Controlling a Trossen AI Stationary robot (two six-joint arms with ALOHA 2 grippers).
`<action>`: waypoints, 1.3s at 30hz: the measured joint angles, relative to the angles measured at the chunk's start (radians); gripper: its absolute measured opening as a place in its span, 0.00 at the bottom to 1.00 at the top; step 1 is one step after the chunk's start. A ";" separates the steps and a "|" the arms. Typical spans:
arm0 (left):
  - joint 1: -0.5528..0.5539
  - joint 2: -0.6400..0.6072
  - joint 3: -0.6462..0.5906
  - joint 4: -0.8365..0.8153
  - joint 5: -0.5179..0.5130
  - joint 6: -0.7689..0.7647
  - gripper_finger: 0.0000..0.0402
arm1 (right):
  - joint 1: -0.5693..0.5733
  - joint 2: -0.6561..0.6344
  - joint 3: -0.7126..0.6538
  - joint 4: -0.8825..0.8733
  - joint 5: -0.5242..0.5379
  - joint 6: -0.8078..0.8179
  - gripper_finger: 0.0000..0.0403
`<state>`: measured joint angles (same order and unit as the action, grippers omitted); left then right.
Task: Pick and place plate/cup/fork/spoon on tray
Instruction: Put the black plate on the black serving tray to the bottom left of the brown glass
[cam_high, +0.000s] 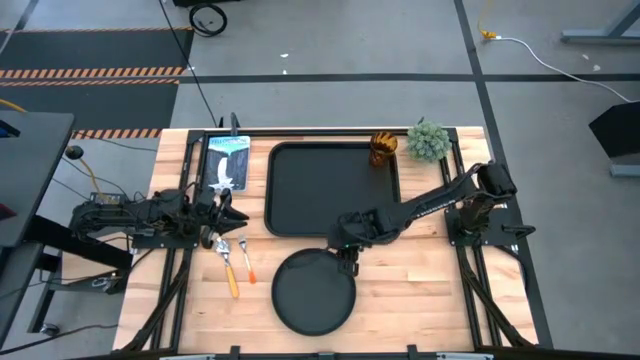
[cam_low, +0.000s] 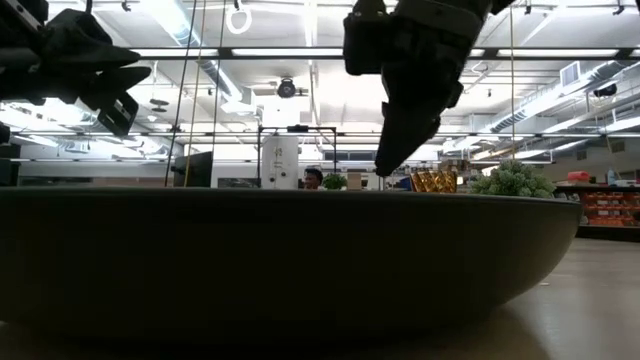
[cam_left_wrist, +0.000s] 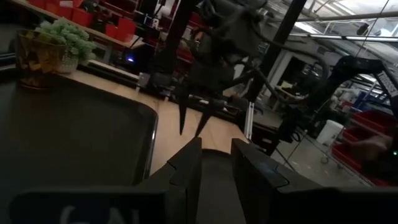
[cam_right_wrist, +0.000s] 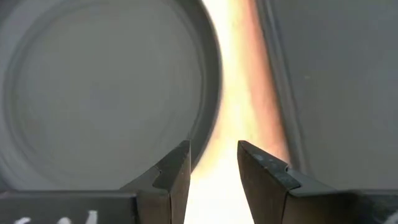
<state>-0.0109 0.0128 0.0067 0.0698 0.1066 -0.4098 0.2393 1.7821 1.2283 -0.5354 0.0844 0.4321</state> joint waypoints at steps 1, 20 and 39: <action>0.000 0.000 0.000 0.004 0.000 0.000 0.24 | 0.009 0.000 -0.009 0.017 0.008 0.011 0.34; 0.000 0.000 0.000 0.044 0.001 -0.052 0.24 | 0.193 -0.001 -0.045 -0.011 0.238 0.201 0.34; 0.000 0.001 0.000 0.036 -0.035 -0.015 0.24 | 0.215 -0.197 -0.386 0.329 0.258 0.491 0.34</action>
<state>-0.0105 0.0135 0.0067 0.1055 0.0711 -0.4244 0.4545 1.5855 0.8419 -0.2069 0.3421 0.9235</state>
